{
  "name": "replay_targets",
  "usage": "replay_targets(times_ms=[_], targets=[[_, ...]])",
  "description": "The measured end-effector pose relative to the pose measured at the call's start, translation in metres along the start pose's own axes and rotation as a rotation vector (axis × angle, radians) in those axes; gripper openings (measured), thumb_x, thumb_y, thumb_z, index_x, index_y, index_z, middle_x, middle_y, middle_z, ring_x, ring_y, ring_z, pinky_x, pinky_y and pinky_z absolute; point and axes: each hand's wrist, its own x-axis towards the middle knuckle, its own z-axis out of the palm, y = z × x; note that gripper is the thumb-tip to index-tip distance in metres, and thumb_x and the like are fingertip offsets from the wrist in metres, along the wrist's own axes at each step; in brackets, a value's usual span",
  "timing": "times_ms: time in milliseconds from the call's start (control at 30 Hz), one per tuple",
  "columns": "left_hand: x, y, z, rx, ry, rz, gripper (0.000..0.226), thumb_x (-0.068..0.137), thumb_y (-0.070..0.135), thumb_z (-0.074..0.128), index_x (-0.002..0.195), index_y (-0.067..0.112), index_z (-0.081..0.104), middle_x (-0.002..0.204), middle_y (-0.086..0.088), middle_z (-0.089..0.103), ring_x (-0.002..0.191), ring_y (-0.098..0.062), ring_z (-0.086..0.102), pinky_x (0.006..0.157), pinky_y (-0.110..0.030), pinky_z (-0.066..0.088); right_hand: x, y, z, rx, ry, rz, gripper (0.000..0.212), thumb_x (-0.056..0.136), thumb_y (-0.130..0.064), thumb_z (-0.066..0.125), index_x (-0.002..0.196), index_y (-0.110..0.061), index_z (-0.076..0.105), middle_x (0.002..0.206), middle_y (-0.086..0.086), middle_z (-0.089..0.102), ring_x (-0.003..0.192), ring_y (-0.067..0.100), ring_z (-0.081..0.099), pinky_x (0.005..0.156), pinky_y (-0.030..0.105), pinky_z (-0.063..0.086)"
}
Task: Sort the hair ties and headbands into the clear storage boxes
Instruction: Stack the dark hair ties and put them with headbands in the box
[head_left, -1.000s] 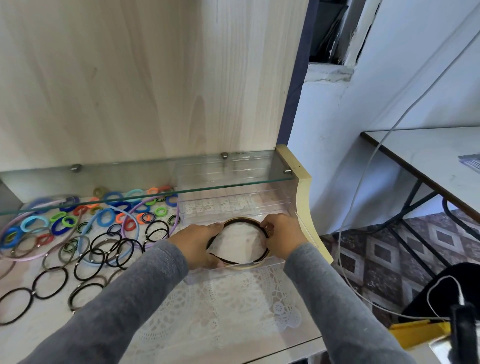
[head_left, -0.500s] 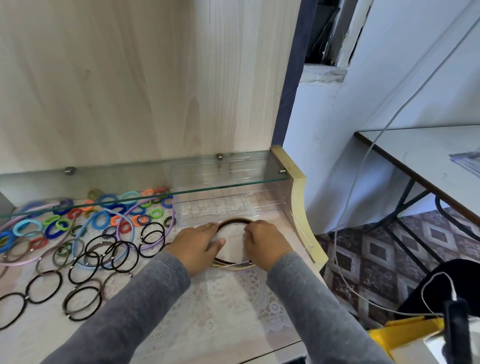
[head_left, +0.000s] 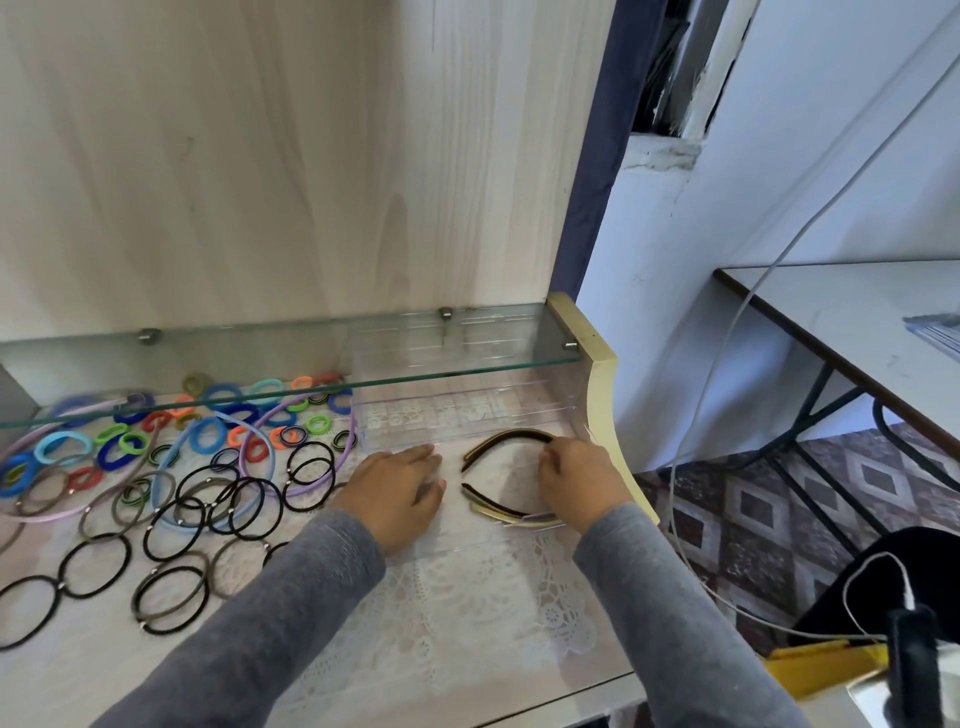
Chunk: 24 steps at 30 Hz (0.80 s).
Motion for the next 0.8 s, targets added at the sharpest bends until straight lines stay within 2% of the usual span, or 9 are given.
replay_targets(times_ms=[267,500,567,633,733,800], targets=[[0.000,0.000,0.000,0.016,-0.013,0.011,0.051,0.099,0.038,0.037,0.148,0.022,0.034,0.158,0.007,0.022,0.142,-0.017,0.026,0.118,-0.032,0.017,0.002,0.010,-0.007,0.022,0.027,0.054,0.030,0.096,-0.021,0.037,0.097,-0.005,0.062,0.094,0.009,0.057,0.084,0.025,0.053,0.083,0.033,0.048],[-0.002,0.009,-0.005,-0.027,0.007,0.044,0.049,0.102,0.040,0.029,0.147,0.020,0.035,0.157,0.004,0.026,0.142,-0.014,0.024,0.115,-0.027,0.013,-0.006,-0.002,0.002,0.012,0.017,-0.026,0.031,0.097,-0.024,0.039,0.111,-0.008,0.062,0.115,0.011,0.058,0.102,0.026,0.055,0.086,0.028,0.041],[-0.006,0.008,-0.007,-0.132,0.076,0.069,0.047,0.102,0.038,0.032,0.146,0.022,0.038,0.152,0.004,0.035,0.139,-0.013,0.031,0.113,-0.025,0.020,-0.007,-0.012,0.007,0.039,0.021,-0.073,0.032,0.097,-0.025,0.041,0.118,-0.010,0.060,0.120,0.009,0.057,0.108,0.025,0.054,0.089,0.028,0.040],[-0.012,0.006,-0.007,-0.237,0.202,0.108,0.042,0.102,0.034,0.034,0.141,0.022,0.045,0.145,0.006,0.045,0.134,-0.010,0.037,0.112,-0.025,0.024,-0.010,-0.023,0.013,0.083,0.050,-0.124,0.030,0.096,-0.025,0.043,0.115,-0.011,0.061,0.116,0.007,0.057,0.106,0.023,0.054,0.087,0.029,0.041],[-0.026,-0.008,-0.003,-0.317,0.437,0.134,0.041,0.098,0.034,0.033,0.129,0.021,0.057,0.130,0.008,0.056,0.124,-0.004,0.042,0.112,-0.037,0.031,-0.015,-0.044,0.023,0.179,0.145,-0.227,0.025,0.094,-0.020,0.047,0.110,-0.010,0.063,0.113,0.005,0.058,0.102,0.022,0.054,0.086,0.031,0.045],[-0.038,-0.020,-0.001,-0.287,0.572,0.110,0.039,0.096,0.033,0.033,0.122,0.023,0.061,0.124,0.010,0.059,0.118,-0.004,0.046,0.107,-0.039,0.035,-0.021,-0.060,0.032,0.230,0.205,-0.303,0.025,0.093,-0.019,0.048,0.113,-0.011,0.062,0.114,0.004,0.057,0.102,0.021,0.054,0.086,0.032,0.046]])
